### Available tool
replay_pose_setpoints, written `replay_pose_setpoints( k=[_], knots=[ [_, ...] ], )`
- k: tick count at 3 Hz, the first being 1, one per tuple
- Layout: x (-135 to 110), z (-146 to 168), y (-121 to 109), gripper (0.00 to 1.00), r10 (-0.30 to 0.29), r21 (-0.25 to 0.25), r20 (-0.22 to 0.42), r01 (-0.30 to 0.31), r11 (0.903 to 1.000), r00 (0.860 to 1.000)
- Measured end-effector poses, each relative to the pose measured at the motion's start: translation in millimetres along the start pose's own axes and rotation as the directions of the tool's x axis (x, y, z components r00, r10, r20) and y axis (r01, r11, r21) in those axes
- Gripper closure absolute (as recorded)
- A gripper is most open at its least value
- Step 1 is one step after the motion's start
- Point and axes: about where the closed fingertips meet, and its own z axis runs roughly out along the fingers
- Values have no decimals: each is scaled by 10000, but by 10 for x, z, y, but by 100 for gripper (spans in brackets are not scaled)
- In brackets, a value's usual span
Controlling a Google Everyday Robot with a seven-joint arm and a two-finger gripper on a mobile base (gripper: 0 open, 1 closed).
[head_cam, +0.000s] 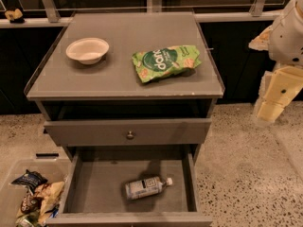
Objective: Pick blue plastic bottle from middle drawer and place on counter
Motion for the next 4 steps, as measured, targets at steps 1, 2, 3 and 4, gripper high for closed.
replay_pose_setpoints(
  k=[1, 2, 3, 4],
  knots=[
    [0, 0, 0, 0, 0, 0, 0, 0, 10000, 10000],
    [2, 12, 98, 0, -236, 81, 50, 236, 9997, 9997],
    [-21, 11, 384, 0, -814, 369, 345, 801, 9961, 9961],
    [125, 125, 856, 0, -1145, 854, 1006, 1061, 9907, 9883]
  ],
)
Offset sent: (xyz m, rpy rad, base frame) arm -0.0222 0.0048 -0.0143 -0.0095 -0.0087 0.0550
